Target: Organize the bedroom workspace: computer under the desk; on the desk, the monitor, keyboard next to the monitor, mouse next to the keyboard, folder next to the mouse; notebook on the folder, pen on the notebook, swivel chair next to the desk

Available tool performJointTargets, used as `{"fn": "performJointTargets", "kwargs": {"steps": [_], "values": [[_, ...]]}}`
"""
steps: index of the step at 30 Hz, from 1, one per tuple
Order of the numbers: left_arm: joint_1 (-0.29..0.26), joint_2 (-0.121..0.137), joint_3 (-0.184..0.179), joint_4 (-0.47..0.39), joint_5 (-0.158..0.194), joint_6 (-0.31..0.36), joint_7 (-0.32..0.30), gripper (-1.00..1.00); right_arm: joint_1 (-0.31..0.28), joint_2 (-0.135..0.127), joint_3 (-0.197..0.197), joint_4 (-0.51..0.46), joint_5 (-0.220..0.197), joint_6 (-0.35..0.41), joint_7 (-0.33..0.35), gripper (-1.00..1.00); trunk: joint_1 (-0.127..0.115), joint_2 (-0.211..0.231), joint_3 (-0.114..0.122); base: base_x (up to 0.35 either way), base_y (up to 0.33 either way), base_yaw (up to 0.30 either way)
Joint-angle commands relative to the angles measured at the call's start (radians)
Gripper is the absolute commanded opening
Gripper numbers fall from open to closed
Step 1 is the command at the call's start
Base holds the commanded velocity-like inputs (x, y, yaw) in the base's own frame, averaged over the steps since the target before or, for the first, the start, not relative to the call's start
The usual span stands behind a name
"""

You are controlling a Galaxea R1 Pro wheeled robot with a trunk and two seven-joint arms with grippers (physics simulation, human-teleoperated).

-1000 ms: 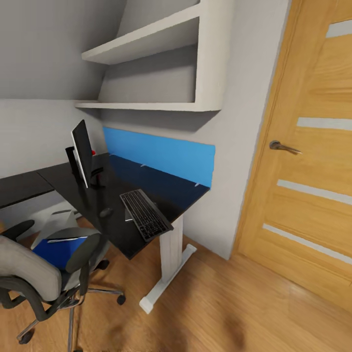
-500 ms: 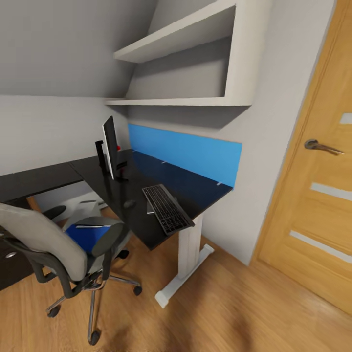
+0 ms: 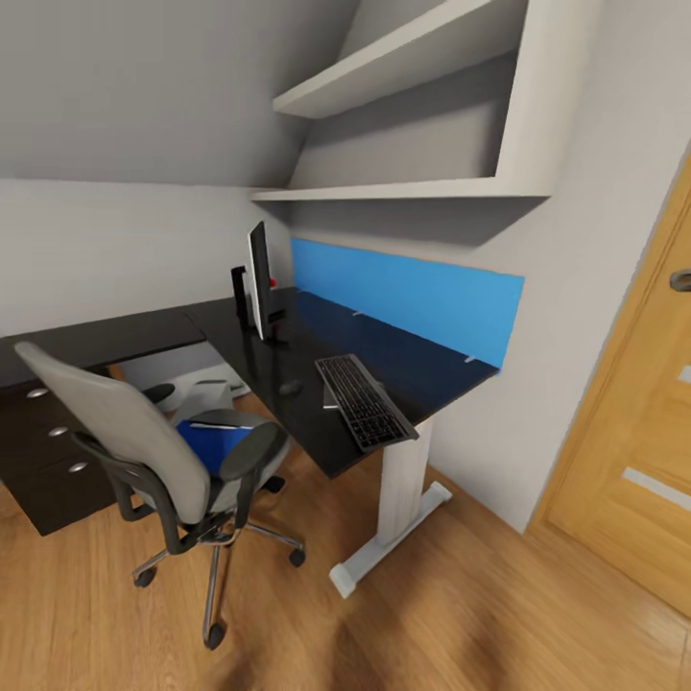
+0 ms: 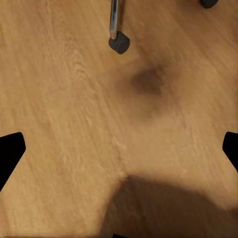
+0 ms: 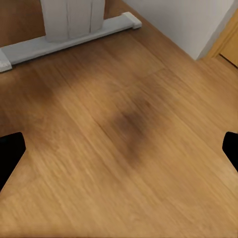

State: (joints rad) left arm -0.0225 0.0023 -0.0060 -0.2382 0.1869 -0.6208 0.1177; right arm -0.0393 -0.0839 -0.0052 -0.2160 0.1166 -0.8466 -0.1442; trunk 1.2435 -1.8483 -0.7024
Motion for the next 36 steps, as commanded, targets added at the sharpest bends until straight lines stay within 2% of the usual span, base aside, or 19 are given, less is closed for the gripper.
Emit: {"fn": "performJointTargets", "kwargs": {"steps": [1, 3, 12, 26, 31, 36], "values": [[-0.001, 0.000, -0.001, 0.000, 0.003, -0.003, 0.001, 1.00, -0.001, 0.000, -0.001, 0.001, 0.011, -0.001, -0.009, 1.00, 0.004, -0.008, -0.004, 0.000, 0.000, 0.039], [-0.001, -0.001, 0.000, 0.000, 0.003, -0.003, 0.000, 1.00, -0.001, 0.000, 0.000, 0.004, 0.011, 0.000, -0.008, 1.00, 0.011, -0.022, -0.010, 0.000, 0.000, 0.024], [-0.001, 0.004, -0.003, 0.000, 0.000, -0.010, -0.001, 1.00, -0.001, 0.000, 0.003, 0.008, 0.011, 0.005, -0.006, 1.00, 0.011, -0.022, -0.010, 0.000, 0.000, 0.002], [-0.001, 0.001, -0.006, 0.000, -0.003, -0.014, -0.003, 1.00, -0.001, 0.001, -0.002, 0.003, 0.007, -0.003, -0.014, 1.00, 0.011, -0.022, -0.011, 0.000, 0.000, 0.109], [-0.001, 0.000, -0.006, 0.000, -0.003, -0.014, -0.003, 1.00, -0.001, 0.002, -0.002, 0.003, 0.006, -0.025, -0.051, 1.00, 0.011, -0.022, -0.011, 0.000, 0.000, 0.252], [-0.001, 0.003, -0.005, 0.001, -0.002, -0.013, -0.003, 1.00, -0.001, 0.002, -0.002, 0.012, 0.007, -0.100, -0.128, 1.00, 0.011, -0.022, -0.011, 0.000, 0.000, 0.273]]}}
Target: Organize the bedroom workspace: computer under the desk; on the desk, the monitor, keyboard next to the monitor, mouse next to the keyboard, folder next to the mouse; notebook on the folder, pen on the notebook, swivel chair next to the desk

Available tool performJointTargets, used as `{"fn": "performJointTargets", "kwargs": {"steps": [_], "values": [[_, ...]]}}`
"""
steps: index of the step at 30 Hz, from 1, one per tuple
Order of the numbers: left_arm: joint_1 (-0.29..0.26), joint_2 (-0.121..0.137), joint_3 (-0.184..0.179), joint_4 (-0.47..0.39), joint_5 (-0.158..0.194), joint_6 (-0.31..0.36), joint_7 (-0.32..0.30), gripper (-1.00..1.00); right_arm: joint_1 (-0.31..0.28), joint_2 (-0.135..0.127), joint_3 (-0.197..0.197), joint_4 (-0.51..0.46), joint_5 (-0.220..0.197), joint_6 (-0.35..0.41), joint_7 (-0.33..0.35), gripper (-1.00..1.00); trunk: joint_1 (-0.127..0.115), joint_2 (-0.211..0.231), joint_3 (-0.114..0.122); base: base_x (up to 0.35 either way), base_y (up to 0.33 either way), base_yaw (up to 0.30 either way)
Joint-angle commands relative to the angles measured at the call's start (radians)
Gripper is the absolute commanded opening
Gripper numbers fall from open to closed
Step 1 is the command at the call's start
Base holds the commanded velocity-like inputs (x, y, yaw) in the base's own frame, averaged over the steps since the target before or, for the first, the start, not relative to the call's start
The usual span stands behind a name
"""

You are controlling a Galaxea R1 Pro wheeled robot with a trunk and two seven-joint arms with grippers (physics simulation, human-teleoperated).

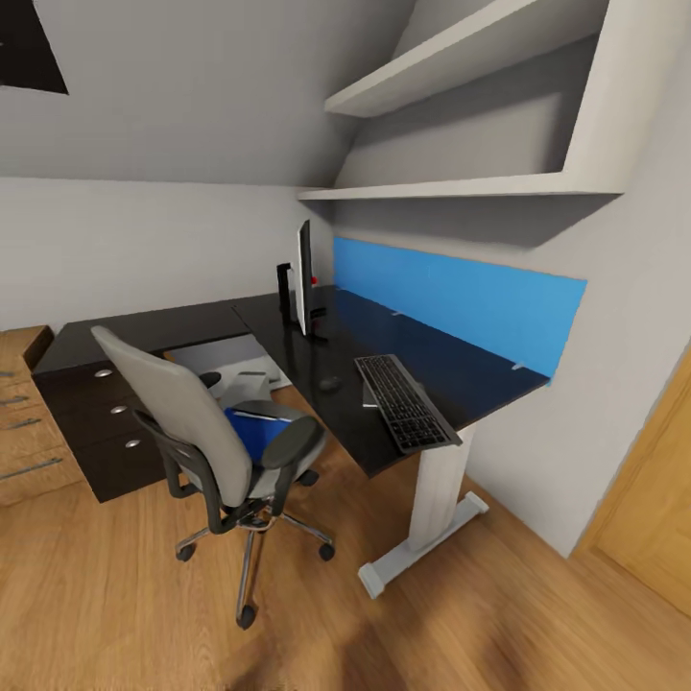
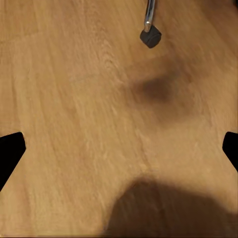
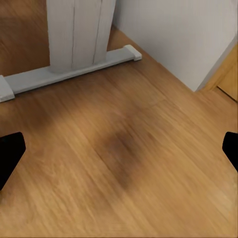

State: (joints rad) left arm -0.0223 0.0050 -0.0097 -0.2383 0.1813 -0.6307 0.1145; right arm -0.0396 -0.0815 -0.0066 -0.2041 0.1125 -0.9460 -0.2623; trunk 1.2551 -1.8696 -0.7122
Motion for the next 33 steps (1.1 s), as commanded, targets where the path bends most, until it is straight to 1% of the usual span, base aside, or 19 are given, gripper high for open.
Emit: {"fn": "performJointTargets", "kwargs": {"steps": [1, 3, 5, 8, 10, 14, 16, 33], "values": [[-0.001, 0.001, -0.001, 0.002, 0.005, -0.001, 0.001, 1.00, 0.000, 0.000, 0.001, 0.006, 0.011, -0.008, -0.018, 1.00, 0.000, 0.000, -0.001, 0.000, 0.000, 0.276], [-0.001, 0.002, -0.001, 0.021, 0.005, 0.010, -0.003, 1.00, 0.000, -0.001, 0.002, 0.018, 0.012, -0.016, -0.027, 1.00, 0.000, 0.000, -0.001, 0.000, 0.000, 0.277], [-0.001, 0.003, -0.002, 0.061, 0.006, 0.035, -0.007, 1.00, 0.000, -0.005, 0.000, 0.019, 0.012, -0.022, -0.032, 1.00, 0.000, 0.000, -0.001, 0.000, 0.000, 0.277], [-0.001, -0.001, -0.003, 0.076, 0.006, 0.045, -0.009, 1.00, 0.000, -0.009, -0.001, 0.019, 0.013, -0.027, -0.033, 1.00, 0.000, 0.000, -0.002, 0.000, 0.000, 0.276], [-0.001, -0.001, -0.004, 0.079, 0.006, 0.047, -0.009, 1.00, 0.000, -0.008, 0.002, 0.022, 0.014, -0.028, -0.034, 1.00, 0.000, 0.000, -0.003, 0.000, 0.000, 0.273], [-0.001, -0.009, -0.009, 0.081, 0.000, 0.054, -0.010, 1.00, 0.000, -0.005, 0.005, 0.022, 0.015, -0.021, -0.034, 1.00, 0.000, 0.000, -0.006, 0.000, 0.000, 0.273], [-0.001, -0.008, -0.009, 0.080, -0.001, 0.047, -0.005, 1.00, 0.000, -0.008, 0.003, 0.017, 0.015, -0.020, -0.034, 1.00, 0.000, 0.000, -0.007, 0.000, 0.000, 0.273], [-0.001, -0.009, -0.010, 0.080, 0.000, 0.045, -0.005, 1.00, 0.000, -0.001, 0.008, 0.021, 0.016, -0.020, -0.032, 1.00, 0.000, 0.000, -0.015, 0.000, 0.000, 0.273]]}}
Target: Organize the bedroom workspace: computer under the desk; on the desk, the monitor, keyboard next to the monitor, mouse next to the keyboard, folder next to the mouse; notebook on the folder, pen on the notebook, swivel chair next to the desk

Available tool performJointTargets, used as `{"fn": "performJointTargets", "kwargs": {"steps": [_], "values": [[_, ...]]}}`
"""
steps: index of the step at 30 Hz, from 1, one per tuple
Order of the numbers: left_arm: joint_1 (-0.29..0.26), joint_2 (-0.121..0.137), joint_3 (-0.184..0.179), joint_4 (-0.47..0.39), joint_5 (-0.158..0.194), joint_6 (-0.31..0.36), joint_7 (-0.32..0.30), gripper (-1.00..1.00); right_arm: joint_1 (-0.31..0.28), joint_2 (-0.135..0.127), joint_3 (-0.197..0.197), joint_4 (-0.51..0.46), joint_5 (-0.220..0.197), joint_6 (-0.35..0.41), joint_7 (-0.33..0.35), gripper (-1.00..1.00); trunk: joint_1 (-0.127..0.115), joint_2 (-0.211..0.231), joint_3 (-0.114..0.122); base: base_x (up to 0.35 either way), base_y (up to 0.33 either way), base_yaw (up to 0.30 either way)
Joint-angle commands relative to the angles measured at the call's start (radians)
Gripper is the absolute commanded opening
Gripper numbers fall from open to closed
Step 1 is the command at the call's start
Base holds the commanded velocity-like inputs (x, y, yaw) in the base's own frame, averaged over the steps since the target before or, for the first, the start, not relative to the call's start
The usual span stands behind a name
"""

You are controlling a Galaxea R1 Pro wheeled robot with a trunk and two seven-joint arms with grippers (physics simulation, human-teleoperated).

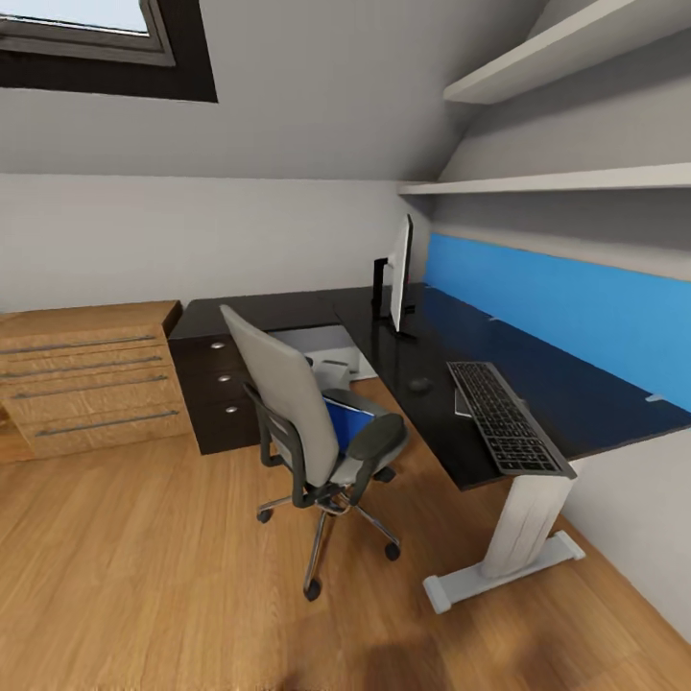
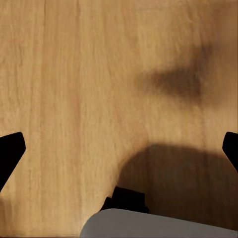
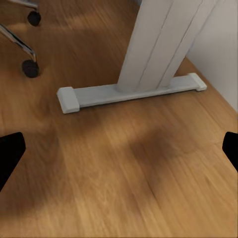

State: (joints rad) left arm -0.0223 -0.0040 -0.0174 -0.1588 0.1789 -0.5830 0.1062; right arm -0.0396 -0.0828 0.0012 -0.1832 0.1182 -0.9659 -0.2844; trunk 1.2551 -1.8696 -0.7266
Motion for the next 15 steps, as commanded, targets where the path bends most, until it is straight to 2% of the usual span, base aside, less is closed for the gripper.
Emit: {"fn": "performJointTargets", "kwargs": {"steps": [1, 4, 11, 15], "values": [[-0.001, 0.000, -0.002, 0.001, 0.002, -0.003, 0.003, 1.00, 0.000, 0.000, 0.000, 0.000, 0.011, -0.001, -0.010, 1.00, 0.000, 0.000, -0.001, 0.000, 0.000, 0.273], [-0.001, 0.001, -0.004, 0.001, 0.001, -0.003, 0.003, 1.00, 0.000, 0.000, 0.000, 0.001, 0.011, -0.001, -0.010, 1.00, 0.000, 0.000, -0.003, -0.045, -0.148, 0.273], [-0.001, 0.001, -0.003, 0.001, 0.001, -0.002, 0.004, 1.00, 0.000, 0.000, 0.000, 0.001, 0.011, -0.001, -0.010, 1.00, 0.000, 0.000, -0.006, -0.088, -0.268, 0.273], [-0.001, 0.000, -0.004, 0.001, 0.001, -0.003, 0.003, 1.00, 0.000, 0.000, 0.000, 0.001, 0.011, -0.001, -0.010, 1.00, 0.000, 0.000, -0.008, -0.077, -0.122, 0.273]]}}
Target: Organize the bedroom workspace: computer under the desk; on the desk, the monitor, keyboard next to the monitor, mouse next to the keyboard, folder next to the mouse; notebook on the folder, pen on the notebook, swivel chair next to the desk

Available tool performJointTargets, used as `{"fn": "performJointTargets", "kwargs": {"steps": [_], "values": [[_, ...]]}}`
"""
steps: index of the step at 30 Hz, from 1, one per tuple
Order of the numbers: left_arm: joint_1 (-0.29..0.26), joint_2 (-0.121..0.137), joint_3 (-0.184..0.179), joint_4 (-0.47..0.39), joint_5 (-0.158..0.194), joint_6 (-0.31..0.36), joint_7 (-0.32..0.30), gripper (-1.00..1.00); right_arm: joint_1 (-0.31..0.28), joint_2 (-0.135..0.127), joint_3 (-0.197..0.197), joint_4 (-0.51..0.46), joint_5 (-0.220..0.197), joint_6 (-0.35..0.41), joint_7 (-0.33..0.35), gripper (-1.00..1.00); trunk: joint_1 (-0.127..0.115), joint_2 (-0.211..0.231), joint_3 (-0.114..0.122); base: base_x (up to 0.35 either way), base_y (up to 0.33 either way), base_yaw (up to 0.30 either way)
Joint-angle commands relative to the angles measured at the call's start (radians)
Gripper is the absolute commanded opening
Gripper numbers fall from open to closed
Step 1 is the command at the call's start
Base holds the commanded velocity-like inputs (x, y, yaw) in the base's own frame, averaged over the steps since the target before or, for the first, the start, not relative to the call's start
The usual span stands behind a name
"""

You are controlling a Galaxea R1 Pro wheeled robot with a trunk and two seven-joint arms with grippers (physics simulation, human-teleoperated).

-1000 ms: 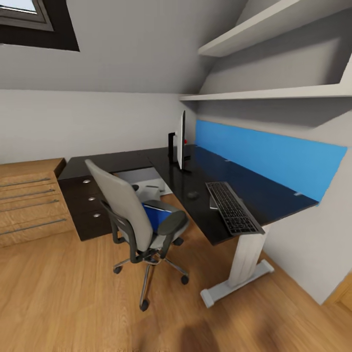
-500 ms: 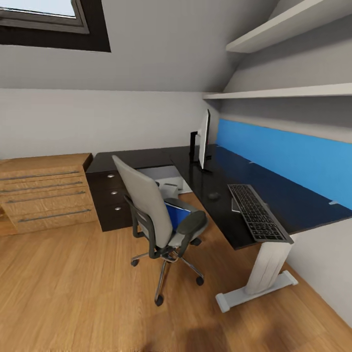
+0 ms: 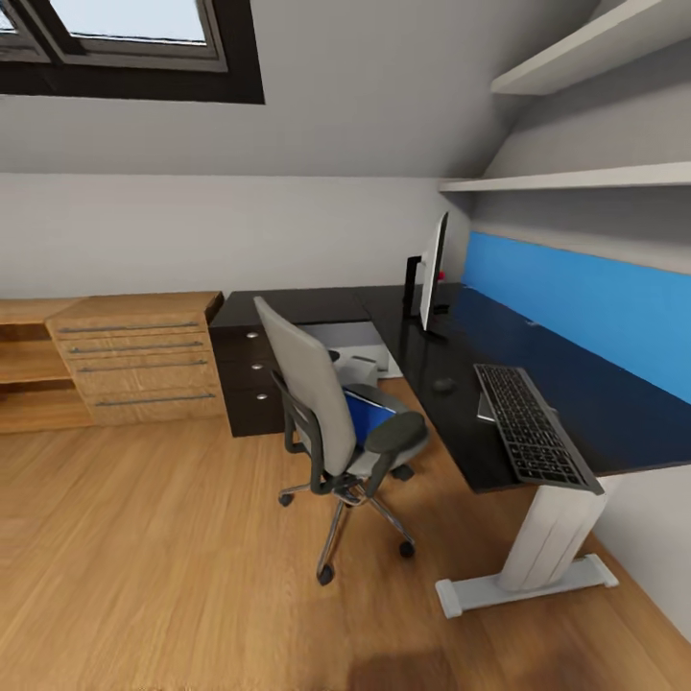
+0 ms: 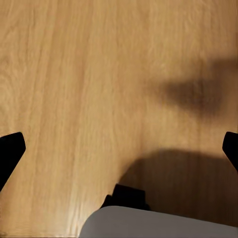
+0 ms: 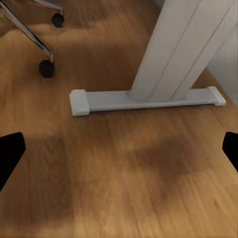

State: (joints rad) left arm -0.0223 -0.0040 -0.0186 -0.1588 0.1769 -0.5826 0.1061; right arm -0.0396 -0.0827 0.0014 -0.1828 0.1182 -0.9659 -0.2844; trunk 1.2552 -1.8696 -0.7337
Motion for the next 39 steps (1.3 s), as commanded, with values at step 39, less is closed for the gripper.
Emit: {"fn": "performJointTargets", "kwargs": {"steps": [39], "values": [[-0.024, -0.042, 0.004, -0.527, 0.013, 0.351, 0.159, 1.00, -0.007, 0.005, -0.001, -0.073, 0.012, 0.031, 0.000, 1.00, 0.111, -0.203, -0.097, -0.061, -0.002, 0.075]]}}
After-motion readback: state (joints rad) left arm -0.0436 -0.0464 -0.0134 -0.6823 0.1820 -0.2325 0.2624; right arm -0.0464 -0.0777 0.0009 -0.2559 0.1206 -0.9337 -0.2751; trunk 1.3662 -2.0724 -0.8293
